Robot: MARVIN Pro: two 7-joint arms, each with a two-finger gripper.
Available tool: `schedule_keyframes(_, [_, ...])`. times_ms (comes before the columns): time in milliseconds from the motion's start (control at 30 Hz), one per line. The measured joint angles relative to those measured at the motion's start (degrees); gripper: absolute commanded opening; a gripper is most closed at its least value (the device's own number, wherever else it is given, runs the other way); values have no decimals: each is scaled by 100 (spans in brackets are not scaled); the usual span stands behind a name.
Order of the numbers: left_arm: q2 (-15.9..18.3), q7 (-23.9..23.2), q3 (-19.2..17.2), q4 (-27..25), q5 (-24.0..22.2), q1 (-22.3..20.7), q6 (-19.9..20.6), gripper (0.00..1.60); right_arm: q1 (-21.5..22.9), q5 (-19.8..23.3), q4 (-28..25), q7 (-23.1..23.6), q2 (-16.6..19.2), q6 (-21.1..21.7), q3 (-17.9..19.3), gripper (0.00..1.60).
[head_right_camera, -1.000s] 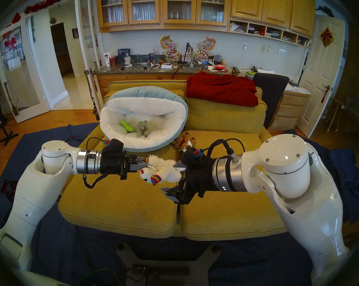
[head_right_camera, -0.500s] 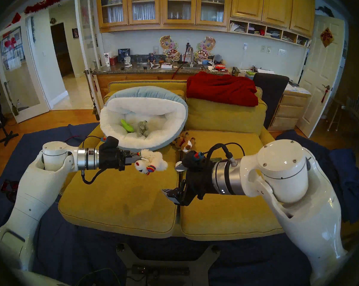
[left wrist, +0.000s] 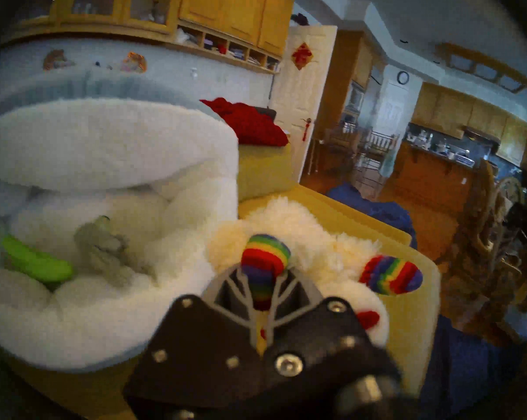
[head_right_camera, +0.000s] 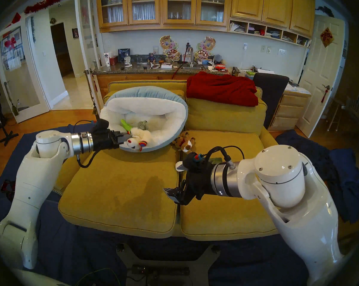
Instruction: Put toys into dog bed
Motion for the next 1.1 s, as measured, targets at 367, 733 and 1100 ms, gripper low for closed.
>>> schedule_keyframes(367, [-291, 765, 5, 586, 68, -444, 110, 0, -8, -68, 1, -67, -63, -5, -29, 160])
schedule_keyframes(733, [-668, 1414, 135, 1044, 121, -854, 119, 0, -21, -124, 3, -101, -105, -6, -57, 160])
schedule_keyframes(1100, [-1041, 1895, 366, 1708, 162, -1240, 118, 0, -36, -174, 3, -125, -133, -5, -78, 160])
